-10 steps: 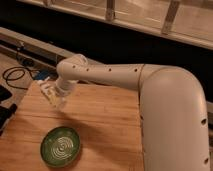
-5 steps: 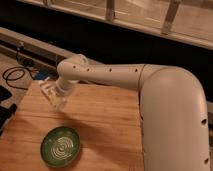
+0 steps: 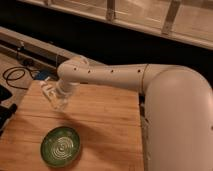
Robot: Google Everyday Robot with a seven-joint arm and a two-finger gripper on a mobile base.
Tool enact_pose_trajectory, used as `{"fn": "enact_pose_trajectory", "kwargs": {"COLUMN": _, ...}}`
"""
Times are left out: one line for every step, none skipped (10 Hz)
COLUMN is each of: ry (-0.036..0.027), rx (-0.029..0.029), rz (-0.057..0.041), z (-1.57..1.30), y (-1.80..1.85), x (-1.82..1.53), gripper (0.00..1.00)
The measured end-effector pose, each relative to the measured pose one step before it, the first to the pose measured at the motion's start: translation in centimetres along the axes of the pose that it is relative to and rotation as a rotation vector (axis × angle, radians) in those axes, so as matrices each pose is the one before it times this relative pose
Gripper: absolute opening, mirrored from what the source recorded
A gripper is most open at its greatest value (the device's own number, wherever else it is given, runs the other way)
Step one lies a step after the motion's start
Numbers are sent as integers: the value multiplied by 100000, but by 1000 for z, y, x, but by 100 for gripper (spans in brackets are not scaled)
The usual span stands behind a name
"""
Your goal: Place the bottle in the ceramic bowl
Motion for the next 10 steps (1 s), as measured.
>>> {"fn": "enact_pose_trajectory", "kwargs": {"ry": 992, "rx": 1973, "rz": 875, "z": -555, "y": 361, "x": 1584, "gripper": 0}}
{"fn": "enact_pose_trajectory", "kwargs": {"ry": 2376, "rx": 1749, "rz": 731, "z": -94, "y": 952, "x": 1573, "gripper": 0}}
{"fn": "enact_pose_trajectory", "kwargs": {"ry": 1650, "rx": 862, "rz": 430, "z": 157, "y": 815, "x": 1053, "gripper": 0}}
{"fn": "enact_pose_trajectory", "kwargs": {"ry": 2363, "rx": 917, "rz": 1966, "z": 316, "y": 496, "x": 1644, "gripper": 0}}
{"fn": "enact_pose_trajectory", "kwargs": {"ry": 1864, "rx": 161, "rz": 1123, "z": 474, "y": 426, "x": 907, "gripper": 0}}
{"fn": "enact_pose_trajectory", "kwargs": {"ry": 2795, "rx": 83, "rz": 1126, "z": 628, "y": 697, "x": 1099, "gripper": 0}}
{"fn": "enact_pose_trajectory", "kwargs": {"ry": 2152, "rx": 159, "rz": 2057, "z": 254, "y": 303, "x": 1139, "gripper": 0}}
{"fn": "enact_pose_trajectory", "kwargs": {"ry": 2443, "rx": 375, "rz": 3154, "z": 52, "y": 301, "x": 1901, "gripper": 0}}
{"fn": "enact_pose_trajectory", "kwargs": {"ry": 1365, "rx": 204, "rz": 2543, "z": -90, "y": 261, "x": 1484, "gripper": 0}}
{"fn": "enact_pose_trajectory", "kwargs": {"ry": 1342, "rx": -29, "rz": 2259, "z": -22, "y": 485, "x": 1364, "gripper": 0}}
